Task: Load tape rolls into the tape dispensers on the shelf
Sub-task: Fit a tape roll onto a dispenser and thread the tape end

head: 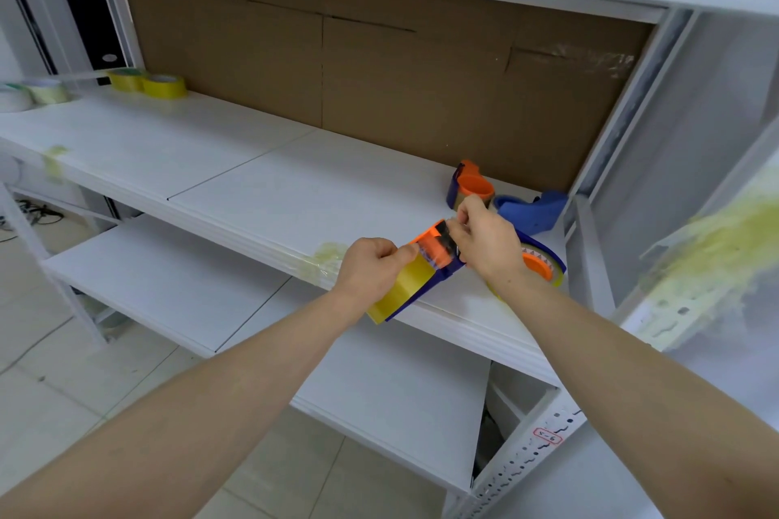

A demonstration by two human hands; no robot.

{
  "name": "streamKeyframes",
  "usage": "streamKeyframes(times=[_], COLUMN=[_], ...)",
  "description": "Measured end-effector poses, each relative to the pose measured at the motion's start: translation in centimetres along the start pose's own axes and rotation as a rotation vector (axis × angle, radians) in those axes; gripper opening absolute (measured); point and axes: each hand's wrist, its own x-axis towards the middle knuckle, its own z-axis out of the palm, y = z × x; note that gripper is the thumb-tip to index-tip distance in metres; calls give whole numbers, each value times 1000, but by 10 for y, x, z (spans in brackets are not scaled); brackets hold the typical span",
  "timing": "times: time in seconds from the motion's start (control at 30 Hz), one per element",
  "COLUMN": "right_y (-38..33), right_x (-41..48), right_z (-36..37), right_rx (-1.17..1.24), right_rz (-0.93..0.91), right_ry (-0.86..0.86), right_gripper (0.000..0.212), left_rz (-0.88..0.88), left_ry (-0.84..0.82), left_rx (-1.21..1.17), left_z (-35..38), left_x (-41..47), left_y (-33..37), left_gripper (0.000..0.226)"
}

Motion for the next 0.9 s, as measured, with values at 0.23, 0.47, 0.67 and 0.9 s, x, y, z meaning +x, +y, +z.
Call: streamKeyframes(times=[0.23, 0.47, 0.67, 0.9], right_y=[5, -1, -3, -11], right_x=[0, -3, -6, -14], right_z=[6, 16, 21, 21], right_rx=[67, 68, 159, 175], right_rz=[72, 167, 219, 102], right_ry=[3, -8, -35, 45], right_gripper=[18, 24, 26, 21], left_rz=[-94, -145, -161, -185], left_ry=[-72, -45, -53, -117], left_rx=[4, 42, 94, 383], left_z=[-8, -13, -15, -20], left_x=[-2, -4, -4, 1], left_y=[8, 16, 18, 23], left_gripper=[26, 35, 27, 35])
